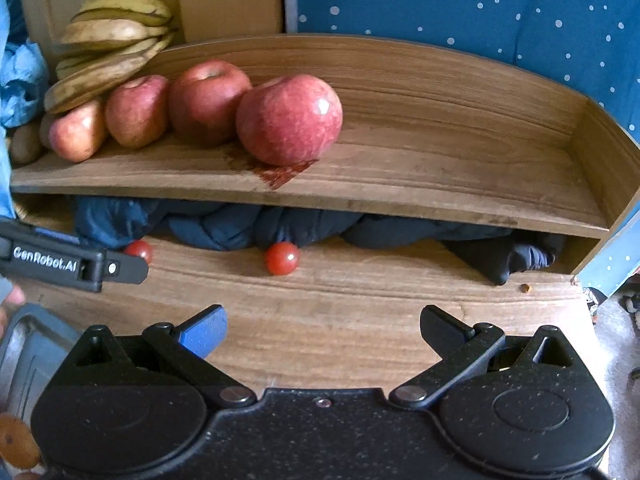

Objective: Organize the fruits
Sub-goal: 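Move both tools toward the red cherry tomatoes under the shelf, then close the left tool on one cherry tomato while the right tool grasps another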

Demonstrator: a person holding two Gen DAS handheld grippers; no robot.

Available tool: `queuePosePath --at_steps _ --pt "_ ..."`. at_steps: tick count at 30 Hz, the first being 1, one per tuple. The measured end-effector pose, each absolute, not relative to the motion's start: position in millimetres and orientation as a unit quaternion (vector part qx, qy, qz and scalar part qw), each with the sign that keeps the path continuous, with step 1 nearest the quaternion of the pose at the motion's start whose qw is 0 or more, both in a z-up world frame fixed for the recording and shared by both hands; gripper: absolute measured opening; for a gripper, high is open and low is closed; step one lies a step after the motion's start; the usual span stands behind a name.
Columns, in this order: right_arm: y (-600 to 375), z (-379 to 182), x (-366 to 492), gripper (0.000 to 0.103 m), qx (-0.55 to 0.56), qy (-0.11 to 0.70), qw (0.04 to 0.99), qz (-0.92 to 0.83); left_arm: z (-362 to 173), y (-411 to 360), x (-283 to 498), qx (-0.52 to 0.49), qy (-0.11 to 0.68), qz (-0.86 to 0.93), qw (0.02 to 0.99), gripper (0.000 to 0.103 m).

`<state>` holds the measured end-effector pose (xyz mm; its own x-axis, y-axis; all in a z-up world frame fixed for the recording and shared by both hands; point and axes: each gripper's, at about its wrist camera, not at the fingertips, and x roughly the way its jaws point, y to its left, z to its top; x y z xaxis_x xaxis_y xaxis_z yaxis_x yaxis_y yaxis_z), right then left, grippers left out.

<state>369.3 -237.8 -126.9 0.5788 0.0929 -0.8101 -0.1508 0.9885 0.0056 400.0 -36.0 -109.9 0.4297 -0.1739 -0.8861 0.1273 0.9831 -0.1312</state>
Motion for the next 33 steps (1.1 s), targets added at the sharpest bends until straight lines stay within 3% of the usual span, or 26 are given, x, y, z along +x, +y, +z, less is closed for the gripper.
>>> queuePosePath --at_steps 10,17,28,33 --pt "-236.0 -131.3 397.0 0.094 -0.007 0.467 0.878 0.105 -116.6 -33.2 403.5 -0.055 0.531 -0.108 0.839 0.102" --pt "-232.0 -138.4 406.6 0.079 -0.005 0.473 0.873 0.117 -120.1 -32.8 405.4 -0.068 0.526 -0.114 0.840 0.100" --pt "-227.8 -144.2 415.7 0.056 0.001 0.472 0.872 0.131 -124.3 -39.8 406.9 -0.075 0.521 -0.121 0.842 0.080" --pt "-220.5 -149.0 422.1 0.049 0.001 0.471 0.871 0.139 -127.2 -40.1 408.5 -0.076 0.521 -0.116 0.842 0.064"
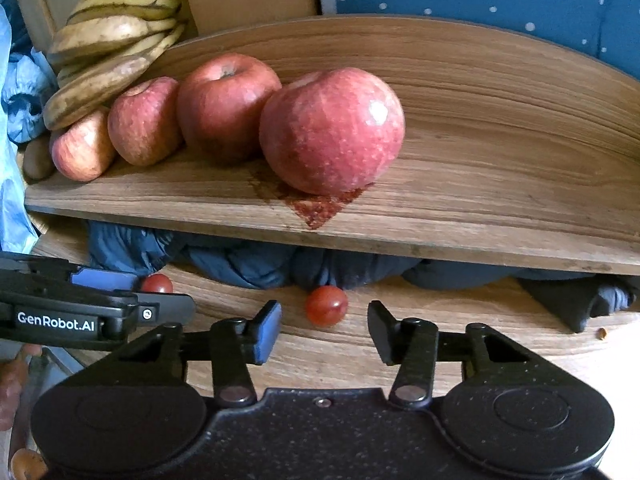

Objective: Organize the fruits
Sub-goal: 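Close the left tool on one cherry tomato while the right tool grasps another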

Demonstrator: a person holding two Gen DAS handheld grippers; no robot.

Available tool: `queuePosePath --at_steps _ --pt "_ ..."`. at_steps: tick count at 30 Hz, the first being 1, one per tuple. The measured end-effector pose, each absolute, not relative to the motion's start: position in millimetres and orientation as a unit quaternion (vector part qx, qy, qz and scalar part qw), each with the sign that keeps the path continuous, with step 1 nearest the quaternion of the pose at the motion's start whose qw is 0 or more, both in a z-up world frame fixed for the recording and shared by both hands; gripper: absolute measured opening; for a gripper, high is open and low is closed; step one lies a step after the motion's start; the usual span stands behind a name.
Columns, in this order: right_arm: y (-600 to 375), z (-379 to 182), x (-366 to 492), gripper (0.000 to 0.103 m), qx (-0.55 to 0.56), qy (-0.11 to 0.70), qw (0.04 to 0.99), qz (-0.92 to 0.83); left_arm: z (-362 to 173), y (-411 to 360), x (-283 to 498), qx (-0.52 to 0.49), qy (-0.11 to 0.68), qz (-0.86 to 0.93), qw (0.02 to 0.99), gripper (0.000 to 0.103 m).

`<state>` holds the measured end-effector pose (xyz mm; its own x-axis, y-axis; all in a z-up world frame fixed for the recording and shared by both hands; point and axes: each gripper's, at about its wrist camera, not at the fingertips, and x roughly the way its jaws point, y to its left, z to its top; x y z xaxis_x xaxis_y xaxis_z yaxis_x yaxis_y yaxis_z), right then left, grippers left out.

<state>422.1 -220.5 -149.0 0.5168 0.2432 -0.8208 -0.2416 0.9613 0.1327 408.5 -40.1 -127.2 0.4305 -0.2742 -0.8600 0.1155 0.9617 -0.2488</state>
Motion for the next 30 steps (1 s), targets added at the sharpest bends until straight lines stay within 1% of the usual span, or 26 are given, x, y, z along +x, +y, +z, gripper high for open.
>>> queuePosePath --at_steps 3,7,12,13,15,17,21,30 --pt "-216.5 -150.7 423.6 0.044 0.002 0.470 0.871 0.143 -128.0 -37.4 410.6 -0.078 0.520 -0.113 0.843 0.058" --pt "-213.6 -154.0 426.0 0.041 0.002 0.471 0.870 0.142 -128.5 -33.3 411.4 -0.079 0.520 -0.112 0.843 0.052" --pt "-215.0 -156.3 426.4 0.034 0.002 0.472 0.871 0.139 -127.0 -30.9 409.1 -0.075 0.519 -0.112 0.844 0.038" --pt "-216.5 -156.5 426.5 0.033 0.002 0.472 0.871 0.139 -127.2 -30.9 409.8 -0.074 0.519 -0.111 0.844 0.037" --pt "-218.4 -156.7 427.2 0.027 0.000 0.472 0.871 0.137 -126.5 -30.6 410.6 -0.075 0.520 -0.114 0.843 0.031" --pt "-218.1 -157.6 426.3 0.026 0.000 0.472 0.871 0.136 -127.6 -28.8 410.4 -0.085 0.523 -0.125 0.839 0.027" --pt "-217.5 -159.8 424.3 0.026 0.002 0.471 0.872 0.133 -129.4 -30.0 406.3 -0.082 0.524 -0.131 0.838 0.024" --pt "-217.1 -156.9 411.5 0.026 0.011 0.471 0.871 0.139 -128.2 -39.2 401.7 -0.076 0.526 -0.137 0.836 0.024"
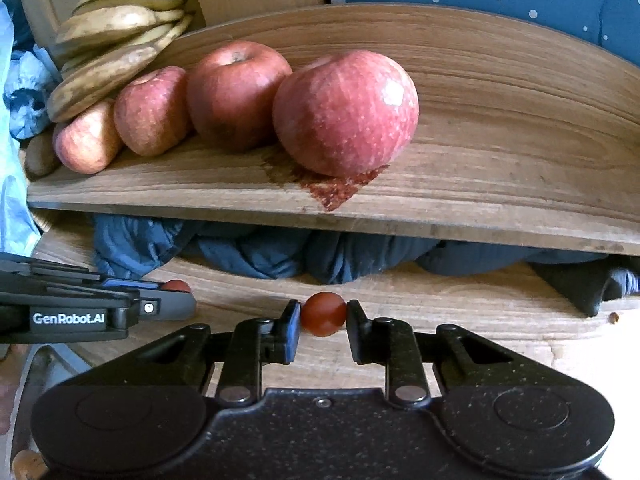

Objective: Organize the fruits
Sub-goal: 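Close the left tool on one cherry tomato while the right tool grasps another, then carry both cherry tomatoes back over the tray with both tools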

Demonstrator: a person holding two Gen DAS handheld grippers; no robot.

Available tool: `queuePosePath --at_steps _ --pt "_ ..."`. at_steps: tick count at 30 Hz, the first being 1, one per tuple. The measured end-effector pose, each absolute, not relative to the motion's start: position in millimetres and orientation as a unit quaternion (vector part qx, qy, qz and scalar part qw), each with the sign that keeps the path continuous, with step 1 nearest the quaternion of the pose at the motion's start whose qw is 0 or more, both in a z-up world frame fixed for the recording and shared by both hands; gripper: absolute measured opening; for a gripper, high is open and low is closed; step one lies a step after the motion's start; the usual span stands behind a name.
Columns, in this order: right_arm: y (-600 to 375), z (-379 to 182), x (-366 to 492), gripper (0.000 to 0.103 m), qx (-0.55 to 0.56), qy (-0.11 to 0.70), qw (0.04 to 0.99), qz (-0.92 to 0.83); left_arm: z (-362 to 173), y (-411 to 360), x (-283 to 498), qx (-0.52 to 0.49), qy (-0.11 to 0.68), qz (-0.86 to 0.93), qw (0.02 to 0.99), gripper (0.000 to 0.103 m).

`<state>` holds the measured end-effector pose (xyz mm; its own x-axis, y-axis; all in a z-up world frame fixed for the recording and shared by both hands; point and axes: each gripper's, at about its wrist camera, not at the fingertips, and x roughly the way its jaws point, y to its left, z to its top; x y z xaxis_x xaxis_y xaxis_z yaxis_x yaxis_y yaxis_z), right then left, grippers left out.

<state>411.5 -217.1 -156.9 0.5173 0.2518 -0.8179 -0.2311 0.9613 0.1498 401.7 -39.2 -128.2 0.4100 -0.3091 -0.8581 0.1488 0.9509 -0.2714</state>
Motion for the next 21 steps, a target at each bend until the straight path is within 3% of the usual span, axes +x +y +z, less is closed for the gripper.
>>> queuePosePath --at_steps 21 --pt "-217.0 -130.3 355.8 0.026 0.016 0.453 0.877 0.160 -102.5 -31.9 360.6 -0.084 0.498 -0.133 0.853 0.024"
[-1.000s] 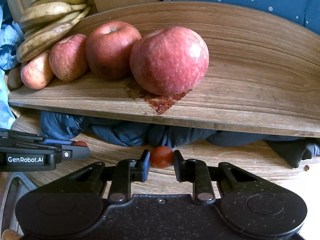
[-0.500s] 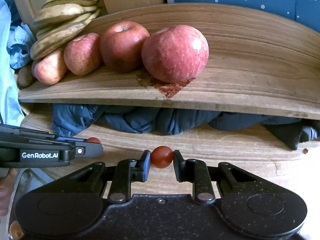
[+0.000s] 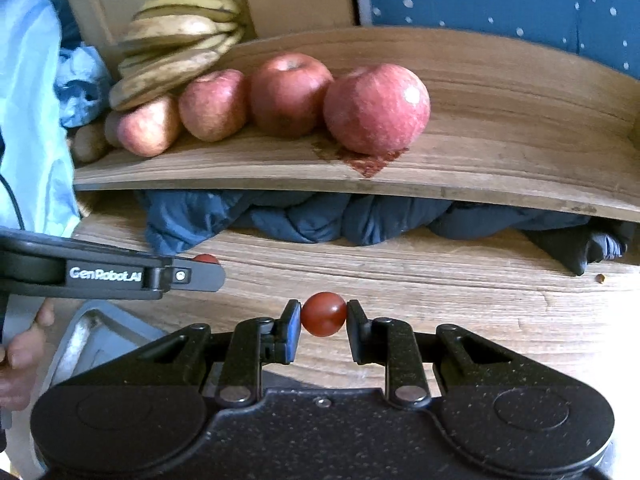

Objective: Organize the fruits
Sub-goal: 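Carry both cherry tomatoes back over the tray with both tools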

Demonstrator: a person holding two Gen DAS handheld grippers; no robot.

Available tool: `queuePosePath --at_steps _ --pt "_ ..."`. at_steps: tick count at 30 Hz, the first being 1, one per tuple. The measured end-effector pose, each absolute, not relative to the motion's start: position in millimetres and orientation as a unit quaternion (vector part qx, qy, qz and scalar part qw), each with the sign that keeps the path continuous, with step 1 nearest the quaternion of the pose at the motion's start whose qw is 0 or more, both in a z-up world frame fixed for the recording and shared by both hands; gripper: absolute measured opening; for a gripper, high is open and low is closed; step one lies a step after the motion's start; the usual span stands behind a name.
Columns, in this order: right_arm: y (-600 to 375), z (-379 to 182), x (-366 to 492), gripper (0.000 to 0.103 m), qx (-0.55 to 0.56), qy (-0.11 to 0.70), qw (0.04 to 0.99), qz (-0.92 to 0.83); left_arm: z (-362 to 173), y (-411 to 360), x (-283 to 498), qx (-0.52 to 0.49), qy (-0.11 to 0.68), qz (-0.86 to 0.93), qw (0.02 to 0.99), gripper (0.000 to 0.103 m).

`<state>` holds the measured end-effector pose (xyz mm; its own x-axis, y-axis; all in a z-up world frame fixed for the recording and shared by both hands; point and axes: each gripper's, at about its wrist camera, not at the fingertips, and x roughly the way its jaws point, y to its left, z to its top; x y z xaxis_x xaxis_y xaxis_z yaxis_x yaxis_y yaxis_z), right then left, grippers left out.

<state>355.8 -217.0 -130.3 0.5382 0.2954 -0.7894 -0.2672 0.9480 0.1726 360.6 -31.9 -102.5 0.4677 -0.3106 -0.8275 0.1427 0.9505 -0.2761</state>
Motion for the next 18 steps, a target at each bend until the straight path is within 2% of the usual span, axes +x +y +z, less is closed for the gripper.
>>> queuePosePath --at_steps 18 --pt "-197.1 -109.6 313.9 0.026 -0.016 0.432 0.872 0.229 -89.5 -17.7 306.2 -0.102 0.491 -0.086 0.861 0.024"
